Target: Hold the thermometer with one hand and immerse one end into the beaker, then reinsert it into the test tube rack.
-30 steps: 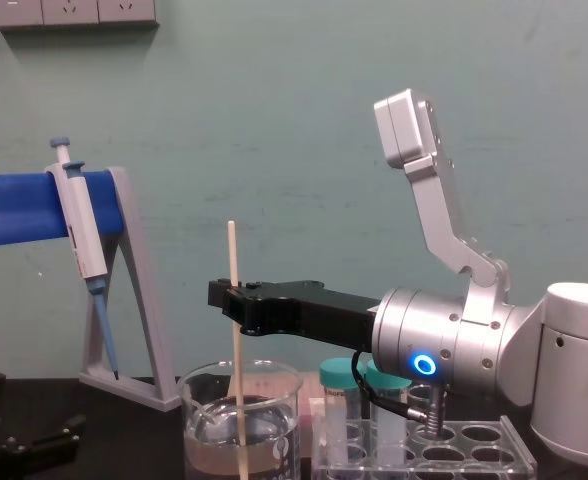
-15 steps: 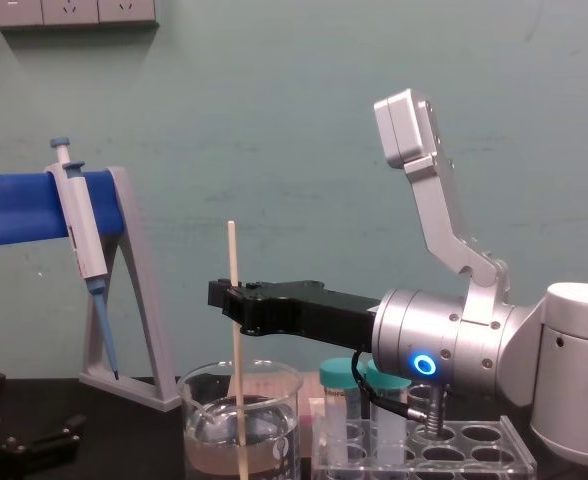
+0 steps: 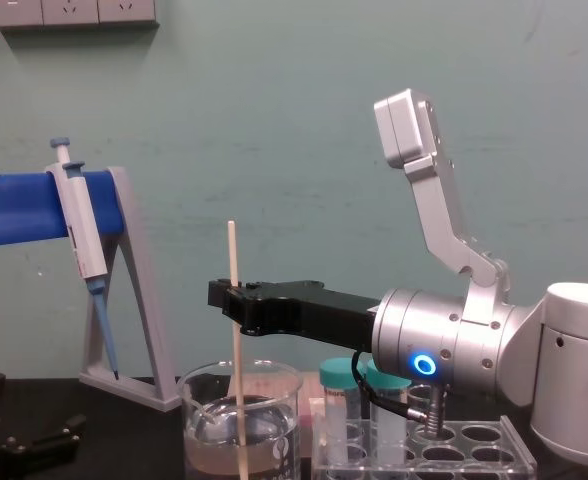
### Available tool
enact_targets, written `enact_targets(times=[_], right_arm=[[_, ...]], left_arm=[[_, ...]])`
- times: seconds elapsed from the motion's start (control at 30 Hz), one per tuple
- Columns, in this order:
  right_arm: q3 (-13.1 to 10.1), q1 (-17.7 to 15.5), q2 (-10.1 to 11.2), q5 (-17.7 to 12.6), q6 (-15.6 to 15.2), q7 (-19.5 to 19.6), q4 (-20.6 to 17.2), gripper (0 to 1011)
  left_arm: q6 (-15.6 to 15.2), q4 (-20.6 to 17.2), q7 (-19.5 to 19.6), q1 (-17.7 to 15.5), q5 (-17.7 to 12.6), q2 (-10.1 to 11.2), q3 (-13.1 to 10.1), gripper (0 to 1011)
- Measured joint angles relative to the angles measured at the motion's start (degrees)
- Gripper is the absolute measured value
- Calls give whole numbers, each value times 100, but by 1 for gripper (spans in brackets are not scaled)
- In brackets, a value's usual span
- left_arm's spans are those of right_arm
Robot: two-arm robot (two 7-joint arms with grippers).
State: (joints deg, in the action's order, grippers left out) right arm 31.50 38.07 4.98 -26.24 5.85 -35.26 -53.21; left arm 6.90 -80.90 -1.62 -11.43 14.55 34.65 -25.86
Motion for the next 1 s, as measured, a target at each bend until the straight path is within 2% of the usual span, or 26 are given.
enact_targets(times=[1.0], right_arm=[[0, 0, 0, 0, 0, 0, 0, 54]], left_arm=[[0, 0, 0, 0, 0, 0, 0, 1004]])
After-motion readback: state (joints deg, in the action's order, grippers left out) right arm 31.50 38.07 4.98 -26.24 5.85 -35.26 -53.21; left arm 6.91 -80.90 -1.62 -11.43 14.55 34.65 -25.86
